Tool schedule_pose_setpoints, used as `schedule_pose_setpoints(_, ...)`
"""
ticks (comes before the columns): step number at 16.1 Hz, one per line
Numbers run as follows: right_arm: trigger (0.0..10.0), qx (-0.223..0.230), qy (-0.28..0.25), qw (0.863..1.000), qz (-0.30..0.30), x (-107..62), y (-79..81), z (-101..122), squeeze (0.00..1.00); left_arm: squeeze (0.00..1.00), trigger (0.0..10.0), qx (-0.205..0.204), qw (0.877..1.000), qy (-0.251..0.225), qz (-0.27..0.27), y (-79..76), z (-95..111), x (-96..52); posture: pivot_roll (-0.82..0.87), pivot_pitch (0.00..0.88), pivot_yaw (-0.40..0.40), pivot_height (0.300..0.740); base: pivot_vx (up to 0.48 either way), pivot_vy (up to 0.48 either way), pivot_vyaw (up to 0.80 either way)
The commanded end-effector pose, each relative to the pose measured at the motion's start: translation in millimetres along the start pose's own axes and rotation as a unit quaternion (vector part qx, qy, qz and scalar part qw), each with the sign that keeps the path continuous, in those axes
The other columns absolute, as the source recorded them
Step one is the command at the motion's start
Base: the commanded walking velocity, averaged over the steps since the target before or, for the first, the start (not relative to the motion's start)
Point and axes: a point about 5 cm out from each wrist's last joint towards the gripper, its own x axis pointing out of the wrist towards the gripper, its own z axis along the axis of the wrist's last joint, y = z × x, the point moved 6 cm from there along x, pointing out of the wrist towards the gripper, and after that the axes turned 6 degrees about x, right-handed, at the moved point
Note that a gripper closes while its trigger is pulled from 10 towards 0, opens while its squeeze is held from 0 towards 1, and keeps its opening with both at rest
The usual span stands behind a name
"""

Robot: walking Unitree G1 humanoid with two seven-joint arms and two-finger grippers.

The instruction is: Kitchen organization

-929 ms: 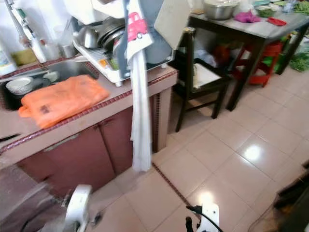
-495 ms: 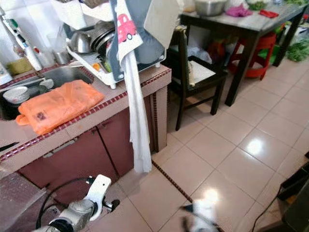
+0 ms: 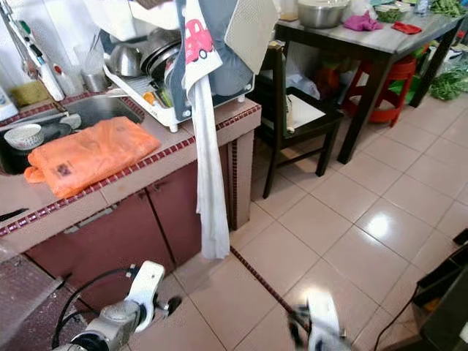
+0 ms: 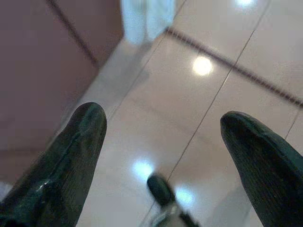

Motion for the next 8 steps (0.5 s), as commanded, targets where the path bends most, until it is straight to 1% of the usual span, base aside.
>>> schedule_pose_setpoints(1,10.0,-0.024,-0.054,0.998,-0.002,2.1,-3.2,29.9,0.00,0.00,10.0,0.019,0.999,-0.040,-0.009,2.6,21.2,0.4,-0.14,0.000,0.023,0.740,0.000,0.000,0.00)
schedule_pose_setpoints(2,10.0,-0.049,-0.111,0.993,-0.016,-0.3,-9.9,57.6,0.00,0.00,10.0,0.029,0.995,-0.096,-0.002,9.0,46.6,-1.7,-0.13,0.000,0.031,0.740,0.000,0.000,0.00)
schedule_pose_setpoints(3,10.0,-0.026,-0.148,0.988,0.033,-3.9,-1.3,75.8,0.00,0.00,10.0,0.013,0.990,-0.141,-0.008,15.6,71.6,-5.0,-0.13,0.000,0.041,0.740,0.000,0.000,0.00)
schedule_pose_setpoints(4,10.0,-0.021,-0.180,0.982,0.051,-10.8,2.1,86.2,0.00,0.00,10.0,0.023,0.984,-0.174,-0.012,19.3,88.8,-9.0,-0.12,0.000,0.045,0.740,0.000,0.000,0.00)
schedule_pose_setpoints(5,10.0,-0.011,-0.197,0.979,0.056,-17.5,2.3,89.1,0.00,0.00,10.0,0.028,0.980,-0.195,-0.016,21.8,99.1,-12.4,-0.12,0.000,0.050,0.740,0.000,0.000,0.00)
schedule_pose_setpoints(6,10.0,0.015,-0.200,0.977,0.066,-23.8,3.2,87.3,0.00,0.00,10.0,0.061,0.974,-0.216,-0.012,24.2,106.3,-17.5,-0.11,0.000,0.053,0.740,0.000,0.000,0.00)
schedule_pose_setpoints(7,10.0,0.023,-0.213,0.974,0.070,-32.3,5.3,85.4,0.00,0.00,10.0,0.074,0.966,-0.247,-0.004,27.5,112.1,-25.1,-0.11,0.000,0.063,0.740,0.000,0.000,0.00)
schedule_pose_setpoints(8,10.0,0.030,-0.216,0.974,0.065,-44.3,5.3,71.2,0.00,0.00,10.0,0.065,0.960,-0.271,0.000,31.8,106.5,-36.3,-0.12,0.000,0.069,0.740,0.000,0.000,0.00)
